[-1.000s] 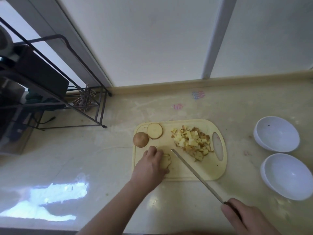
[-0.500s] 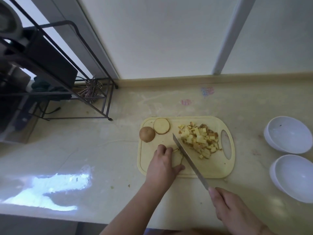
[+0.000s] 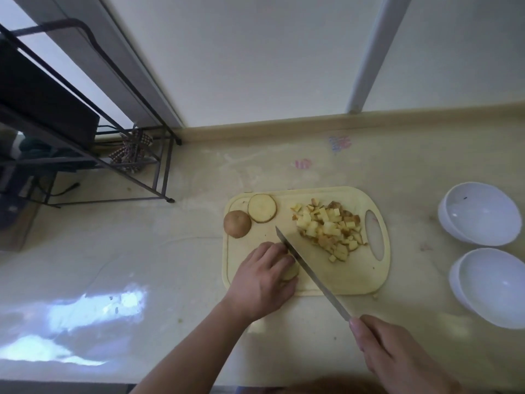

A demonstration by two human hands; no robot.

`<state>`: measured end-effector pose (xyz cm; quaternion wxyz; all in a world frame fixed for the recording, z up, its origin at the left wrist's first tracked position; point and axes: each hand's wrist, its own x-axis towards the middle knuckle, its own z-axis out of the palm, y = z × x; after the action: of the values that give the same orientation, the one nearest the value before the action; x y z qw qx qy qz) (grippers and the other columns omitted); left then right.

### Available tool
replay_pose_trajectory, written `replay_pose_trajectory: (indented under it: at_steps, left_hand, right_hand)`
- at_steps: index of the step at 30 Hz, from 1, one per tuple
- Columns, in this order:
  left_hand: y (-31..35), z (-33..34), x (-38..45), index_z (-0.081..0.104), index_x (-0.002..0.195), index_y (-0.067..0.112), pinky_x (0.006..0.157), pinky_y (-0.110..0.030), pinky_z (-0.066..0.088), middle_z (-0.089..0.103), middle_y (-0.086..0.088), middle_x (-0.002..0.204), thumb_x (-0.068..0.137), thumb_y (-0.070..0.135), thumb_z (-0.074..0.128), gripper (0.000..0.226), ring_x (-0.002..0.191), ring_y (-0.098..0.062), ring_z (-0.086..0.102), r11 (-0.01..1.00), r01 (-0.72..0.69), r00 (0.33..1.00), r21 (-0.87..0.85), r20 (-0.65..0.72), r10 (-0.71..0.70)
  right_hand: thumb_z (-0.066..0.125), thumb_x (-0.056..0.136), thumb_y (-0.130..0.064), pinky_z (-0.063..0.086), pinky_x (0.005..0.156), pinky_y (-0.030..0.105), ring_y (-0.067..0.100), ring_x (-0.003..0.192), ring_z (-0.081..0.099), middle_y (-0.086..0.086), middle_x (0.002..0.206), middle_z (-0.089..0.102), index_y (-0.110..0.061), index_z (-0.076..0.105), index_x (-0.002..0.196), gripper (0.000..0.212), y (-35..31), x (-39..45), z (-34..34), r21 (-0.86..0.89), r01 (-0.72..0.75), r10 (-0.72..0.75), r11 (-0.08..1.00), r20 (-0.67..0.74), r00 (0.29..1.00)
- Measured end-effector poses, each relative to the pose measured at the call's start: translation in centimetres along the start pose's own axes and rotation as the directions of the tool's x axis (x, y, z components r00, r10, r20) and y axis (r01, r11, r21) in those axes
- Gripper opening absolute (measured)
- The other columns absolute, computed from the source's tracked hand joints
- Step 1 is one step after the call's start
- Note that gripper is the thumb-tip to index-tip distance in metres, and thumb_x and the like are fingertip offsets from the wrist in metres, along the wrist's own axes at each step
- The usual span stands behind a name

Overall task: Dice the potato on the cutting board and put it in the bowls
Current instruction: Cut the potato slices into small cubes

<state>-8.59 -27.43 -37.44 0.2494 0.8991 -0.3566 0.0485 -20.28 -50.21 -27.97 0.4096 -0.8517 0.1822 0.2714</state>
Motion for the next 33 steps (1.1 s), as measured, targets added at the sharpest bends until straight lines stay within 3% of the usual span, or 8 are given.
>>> replay_pose_trajectory:
  at_steps: [5, 9, 12, 17, 22, 26, 30, 33]
  left_hand:
    - [0.2, 0.5, -0.1, 0.072, 0.108, 0.006, 0.089, -0.034, 0.053, 0.066, -0.009, 0.114, 0.085, 0.026, 0.075, 0.031, 0.102, -0.030, 0.060, 0.999, 0.009, 0.999, -0.045, -0.053, -0.012]
    - [0.4, 1.0, -0.2, 0.073, 0.105, 0.006, 0.094, -0.031, 0.051, 0.066, -0.007, 0.114, 0.082, 0.023, 0.076, 0.029, 0.105, -0.027, 0.060, 0.996, 0.041, 0.994, -0.076, -0.094, -0.048]
    - [0.5, 1.2, -0.2, 0.073, 0.106, 0.006, 0.095, -0.029, 0.051, 0.066, -0.006, 0.115, 0.080, 0.022, 0.078, 0.031, 0.107, -0.025, 0.059, 0.990, 0.072, 0.991, -0.118, -0.106, -0.085]
    - [0.3, 1.2, -0.4, 0.072, 0.109, 0.006, 0.097, -0.029, 0.050, 0.064, -0.006, 0.118, 0.082, 0.024, 0.079, 0.033, 0.110, -0.025, 0.058, 0.986, 0.078, 0.990, -0.148, -0.105, -0.094]
    - [0.3, 1.4, -0.6, 0.071, 0.101, 0.004, 0.093, -0.031, 0.052, 0.062, -0.008, 0.113, 0.084, 0.028, 0.077, 0.030, 0.106, -0.026, 0.058, 0.990, 0.080, 0.991, -0.117, -0.100, -0.092]
    - [0.3, 1.1, -0.9, 0.069, 0.098, 0.004, 0.092, -0.033, 0.051, 0.061, -0.010, 0.111, 0.084, 0.029, 0.078, 0.031, 0.104, -0.028, 0.058, 0.990, 0.080, 0.987, -0.116, -0.127, -0.095]
    - [0.2, 1.0, -1.5, 0.069, 0.094, 0.002, 0.093, -0.033, 0.051, 0.061, -0.011, 0.107, 0.082, 0.024, 0.079, 0.026, 0.105, -0.029, 0.058, 0.991, 0.047, 0.987, -0.127, -0.149, -0.066]
    - [0.0, 1.3, -1.5, 0.071, 0.095, 0.002, 0.094, -0.032, 0.051, 0.064, -0.010, 0.106, 0.082, 0.021, 0.079, 0.024, 0.105, -0.030, 0.059, 0.990, 0.044, 0.989, -0.134, -0.137, -0.062]
  right_hand:
    - [0.000, 0.061, -0.101, 0.038, 0.080, 0.015, -0.005, 0.096, 0.053, -0.026, 0.098, 0.061, -0.026, 0.048, 0.091, 0.094, -0.3, -0.7, 0.2, -0.151, 0.052, -0.060, 0.987, -0.051, 0.997]
    - [0.046, 0.072, -0.090, 0.034, 0.065, -0.005, -0.005, 0.076, 0.059, -0.012, 0.059, 0.062, -0.026, 0.062, 0.075, 0.066, 0.1, -0.6, 0.5, -0.150, 0.115, -0.132, 0.982, -0.107, 0.985]
    - [0.007, 0.052, -0.107, 0.038, 0.056, 0.007, -0.010, 0.060, 0.056, -0.026, 0.066, 0.063, -0.035, 0.048, 0.085, 0.089, 0.0, -0.1, 0.8, -0.056, 0.015, -0.008, 0.998, 0.122, 0.992]
    - [0.007, 0.079, -0.089, 0.034, 0.064, 0.028, 0.004, 0.065, 0.056, -0.013, 0.067, 0.064, -0.026, 0.039, 0.067, 0.071, -0.8, 1.4, 1.9, -0.107, 0.136, -0.138, 0.985, -0.016, 0.990]
    - [0.046, 0.101, -0.042, 0.035, 0.060, 0.029, 0.010, 0.072, 0.057, -0.007, 0.034, 0.034, -0.030, 0.031, 0.059, 0.046, 0.9, 0.8, 0.6, -0.297, 0.197, -0.271, 0.934, -0.234, 0.934]
    - [0.039, 0.093, -0.073, 0.038, 0.072, 0.033, 0.017, 0.077, 0.057, -0.017, 0.056, 0.060, -0.022, 0.040, 0.062, 0.059, 0.5, 0.6, 0.8, -0.045, 0.126, -0.129, 0.991, -0.075, 0.989]
    - [-0.002, 0.057, -0.106, 0.042, 0.073, 0.013, 0.015, 0.086, 0.057, 0.008, 0.051, 0.049, -0.004, 0.067, 0.076, 0.124, -0.5, -0.2, 0.8, -0.025, 0.132, -0.134, 0.991, -0.183, 0.974]
    - [-0.009, 0.041, -0.109, 0.040, 0.086, 0.028, 0.010, 0.095, 0.054, 0.007, 0.058, 0.055, -0.014, 0.064, 0.078, 0.125, -0.4, -0.5, 1.1, -0.033, 0.054, -0.058, 0.998, -0.127, 0.990]
